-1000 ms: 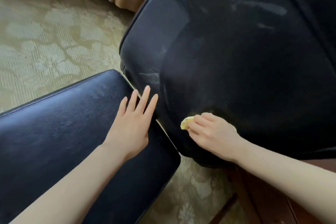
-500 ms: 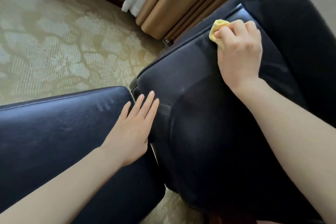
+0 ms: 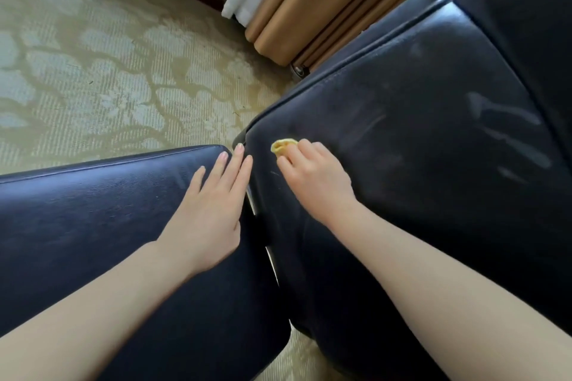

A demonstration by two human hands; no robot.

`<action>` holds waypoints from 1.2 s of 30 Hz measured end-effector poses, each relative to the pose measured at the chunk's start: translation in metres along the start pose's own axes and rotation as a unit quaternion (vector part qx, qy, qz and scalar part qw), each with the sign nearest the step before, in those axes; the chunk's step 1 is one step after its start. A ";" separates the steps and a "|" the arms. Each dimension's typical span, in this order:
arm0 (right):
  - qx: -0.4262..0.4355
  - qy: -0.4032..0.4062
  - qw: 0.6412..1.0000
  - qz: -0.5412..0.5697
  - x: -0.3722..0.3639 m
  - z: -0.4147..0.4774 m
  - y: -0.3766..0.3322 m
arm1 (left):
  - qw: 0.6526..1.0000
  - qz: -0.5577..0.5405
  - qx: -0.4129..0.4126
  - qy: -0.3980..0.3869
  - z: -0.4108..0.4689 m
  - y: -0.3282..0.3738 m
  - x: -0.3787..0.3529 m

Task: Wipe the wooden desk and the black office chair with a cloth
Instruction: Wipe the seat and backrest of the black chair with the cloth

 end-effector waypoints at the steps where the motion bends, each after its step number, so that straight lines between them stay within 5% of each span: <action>1: 0.028 -0.023 0.999 0.017 -0.008 -0.005 -0.017 | 1.000 0.001 -0.001 0.000 0.000 -0.001 -0.001; 10: 0.149 -0.155 0.970 0.115 0.002 -0.075 -0.085 | 0.999 -0.037 -0.032 -0.001 0.003 0.027 -0.004; 15: 0.065 -0.082 0.989 0.103 0.062 -0.117 -0.017 | 0.993 -0.074 -0.094 -0.013 0.012 0.075 0.003; 22: -0.044 0.016 0.998 -0.050 0.102 -0.074 0.126 | 0.990 -0.027 -0.126 -0.057 0.022 0.088 0.002; 28: -0.061 0.074 0.994 -0.052 0.073 0.005 0.134 | 0.990 -0.044 -0.132 -0.016 0.025 0.065 0.005; 36: -0.024 0.003 0.999 -0.028 0.009 0.067 0.082 | 0.997 -0.040 -0.062 -0.004 0.028 0.014 -0.005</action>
Point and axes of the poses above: each hand's wrist, its own z-axis towards the middle knuckle, its own x-axis out of the back of the hand, y = z × x, the point moved 9 cm from there along z, towards the middle knuckle, and after that the axes turned 15 degrees about x, right-handed, at the moved point
